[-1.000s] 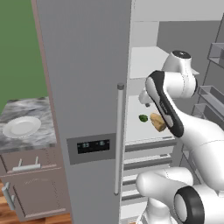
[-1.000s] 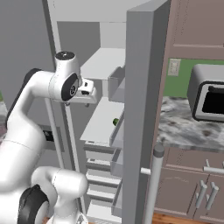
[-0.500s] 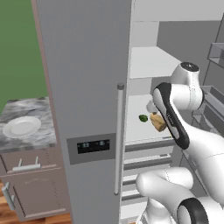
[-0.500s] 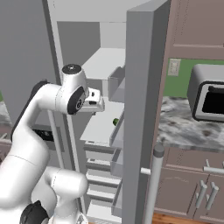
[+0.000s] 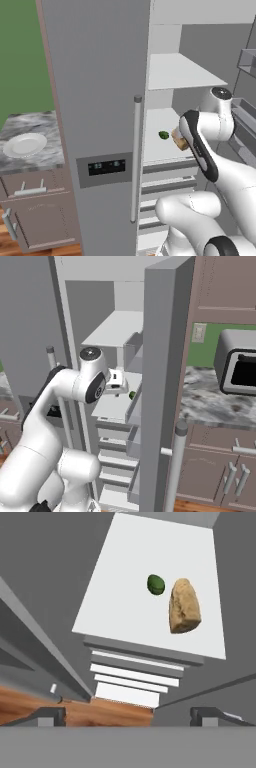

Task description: Pick avocado from the fridge and place it on the plate on the counter.

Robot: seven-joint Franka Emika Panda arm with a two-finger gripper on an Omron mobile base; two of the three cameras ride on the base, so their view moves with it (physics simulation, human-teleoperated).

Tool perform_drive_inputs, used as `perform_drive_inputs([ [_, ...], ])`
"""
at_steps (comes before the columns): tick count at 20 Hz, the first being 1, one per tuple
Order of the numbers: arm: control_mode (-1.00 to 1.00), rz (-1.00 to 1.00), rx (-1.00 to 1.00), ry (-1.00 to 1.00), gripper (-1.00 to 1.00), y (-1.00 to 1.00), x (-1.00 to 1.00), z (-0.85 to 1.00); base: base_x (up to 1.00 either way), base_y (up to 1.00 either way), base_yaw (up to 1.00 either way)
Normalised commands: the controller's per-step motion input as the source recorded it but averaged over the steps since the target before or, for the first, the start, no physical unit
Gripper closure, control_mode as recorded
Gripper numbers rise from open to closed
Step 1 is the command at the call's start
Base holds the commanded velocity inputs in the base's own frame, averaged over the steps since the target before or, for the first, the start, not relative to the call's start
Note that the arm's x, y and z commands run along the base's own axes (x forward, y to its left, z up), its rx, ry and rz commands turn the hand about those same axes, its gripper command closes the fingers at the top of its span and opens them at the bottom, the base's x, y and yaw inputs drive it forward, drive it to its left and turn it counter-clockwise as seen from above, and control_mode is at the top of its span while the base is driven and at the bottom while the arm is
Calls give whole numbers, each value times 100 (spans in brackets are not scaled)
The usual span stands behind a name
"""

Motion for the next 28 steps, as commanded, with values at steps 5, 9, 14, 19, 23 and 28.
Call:
perform_drive_inputs([
  [5,-100,3,-11,-2,-100,-4,35,-31,0,0,0],
  [9,-100,8,-11,0,-100,0,49,-14,0,0,0],
  [14,-100,13,-1,-3,-100,0,48,-3,0,0,0],
  [19,-100,13,0,0,-100,0,44,0,0,0,0],
  [23,-100,8,-2,0,-100,0,40,-10,0,0,0],
  [28,-100,4,-2,3,-100,0,34,-26,0,0,0],
])
